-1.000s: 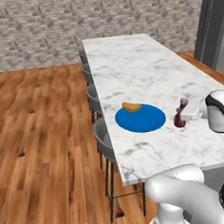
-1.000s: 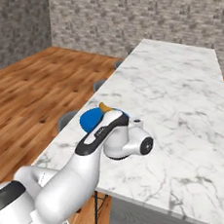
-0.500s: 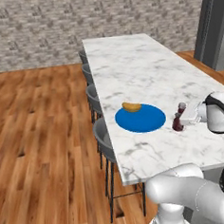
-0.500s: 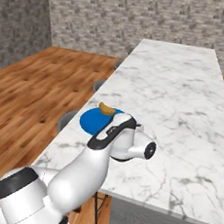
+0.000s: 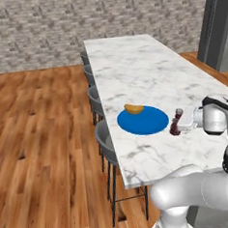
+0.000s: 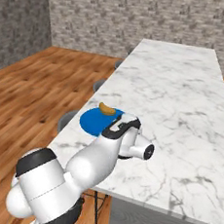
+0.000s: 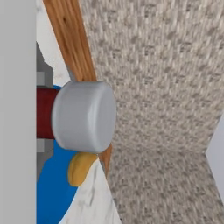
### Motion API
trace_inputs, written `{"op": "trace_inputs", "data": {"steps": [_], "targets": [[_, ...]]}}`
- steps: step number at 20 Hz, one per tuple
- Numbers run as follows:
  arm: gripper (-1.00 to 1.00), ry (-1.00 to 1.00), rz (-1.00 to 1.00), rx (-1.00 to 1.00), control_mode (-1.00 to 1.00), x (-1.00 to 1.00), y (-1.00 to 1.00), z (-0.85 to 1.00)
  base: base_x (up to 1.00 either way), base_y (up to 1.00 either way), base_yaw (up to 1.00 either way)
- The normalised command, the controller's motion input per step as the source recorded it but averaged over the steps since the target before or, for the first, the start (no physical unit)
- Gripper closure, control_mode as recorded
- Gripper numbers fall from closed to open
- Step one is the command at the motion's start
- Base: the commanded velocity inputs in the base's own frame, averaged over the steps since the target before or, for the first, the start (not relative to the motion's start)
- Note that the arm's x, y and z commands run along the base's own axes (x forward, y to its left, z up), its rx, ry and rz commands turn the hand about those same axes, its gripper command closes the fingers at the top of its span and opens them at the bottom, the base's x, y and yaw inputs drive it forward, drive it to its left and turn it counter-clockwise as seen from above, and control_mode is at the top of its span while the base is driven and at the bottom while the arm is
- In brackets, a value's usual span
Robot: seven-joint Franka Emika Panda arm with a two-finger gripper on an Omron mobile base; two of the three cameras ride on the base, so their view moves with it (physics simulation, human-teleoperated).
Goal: Move the hot dog bun to the plate on the dining table and place the condiment next to that plate. Then navigate to the fridge and take the sausage and place it on the plate as well.
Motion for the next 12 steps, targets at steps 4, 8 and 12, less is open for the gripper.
{"op": "trace_inputs", "data": {"steps": [4,8,12], "targets": [[1.00,0.00,0.05,0.00,-1.00,0.27,-0.05,-0.27,0.00,0.00,0.00],[1.00,0.00,0.03,0.00,-1.00,0.29,-0.05,-0.29,0.00,0.00,0.00],[1.00,0.00,0.02,0.00,-1.00,0.37,-0.02,-0.27,0.00,0.00,0.00]]}}
